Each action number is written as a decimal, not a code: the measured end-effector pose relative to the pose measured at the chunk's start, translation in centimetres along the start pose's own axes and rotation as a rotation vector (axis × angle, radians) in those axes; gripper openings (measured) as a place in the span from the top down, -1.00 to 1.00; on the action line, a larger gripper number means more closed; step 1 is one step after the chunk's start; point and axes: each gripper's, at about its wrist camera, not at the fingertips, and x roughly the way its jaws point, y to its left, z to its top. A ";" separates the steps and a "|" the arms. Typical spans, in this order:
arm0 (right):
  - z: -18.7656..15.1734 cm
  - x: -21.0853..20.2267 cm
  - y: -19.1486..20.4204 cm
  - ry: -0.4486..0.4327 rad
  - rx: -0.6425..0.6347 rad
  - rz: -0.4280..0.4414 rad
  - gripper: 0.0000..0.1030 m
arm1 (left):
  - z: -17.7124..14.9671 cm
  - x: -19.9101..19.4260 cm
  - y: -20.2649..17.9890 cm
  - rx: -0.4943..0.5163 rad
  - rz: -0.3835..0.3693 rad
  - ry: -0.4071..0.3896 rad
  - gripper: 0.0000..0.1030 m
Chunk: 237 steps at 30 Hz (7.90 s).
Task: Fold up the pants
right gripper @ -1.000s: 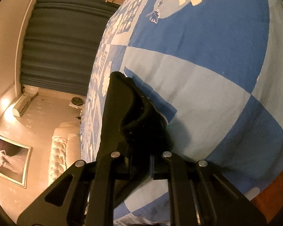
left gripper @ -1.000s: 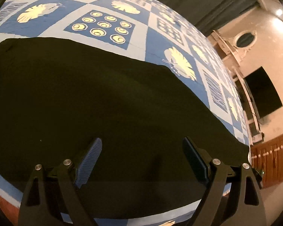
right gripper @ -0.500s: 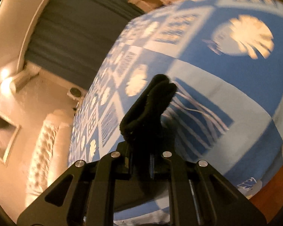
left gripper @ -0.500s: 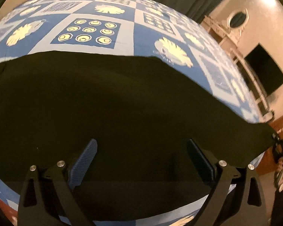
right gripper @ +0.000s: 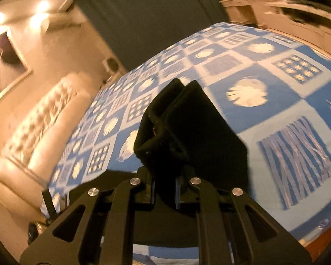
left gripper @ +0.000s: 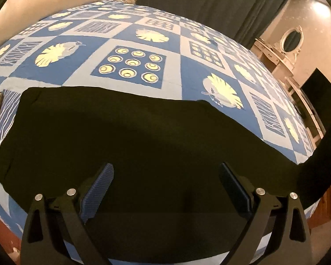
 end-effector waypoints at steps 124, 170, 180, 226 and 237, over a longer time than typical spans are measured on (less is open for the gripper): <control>-10.3 9.5 -11.3 0.557 0.313 0.423 0.23 | -3.4 -4.0 22.2 -0.700 -0.427 -0.074 -0.84; -7.4 3.3 -10.9 0.322 0.243 0.113 -0.17 | -1.9 -7.3 17.6 -0.657 -0.263 -0.142 0.72; -7.2 2.9 -8.4 0.316 0.208 0.162 -0.17 | 3.2 -9.9 5.7 -0.309 -0.249 -0.237 0.72; -6.2 10.7 -3.4 0.455 0.218 0.326 -0.36 | -1.8 -2.7 -3.0 -0.040 -0.159 -0.014 -0.56; -8.1 13.9 -2.0 0.557 0.220 0.461 -0.29 | -2.8 -2.2 -5.7 0.219 -0.015 -0.046 -0.56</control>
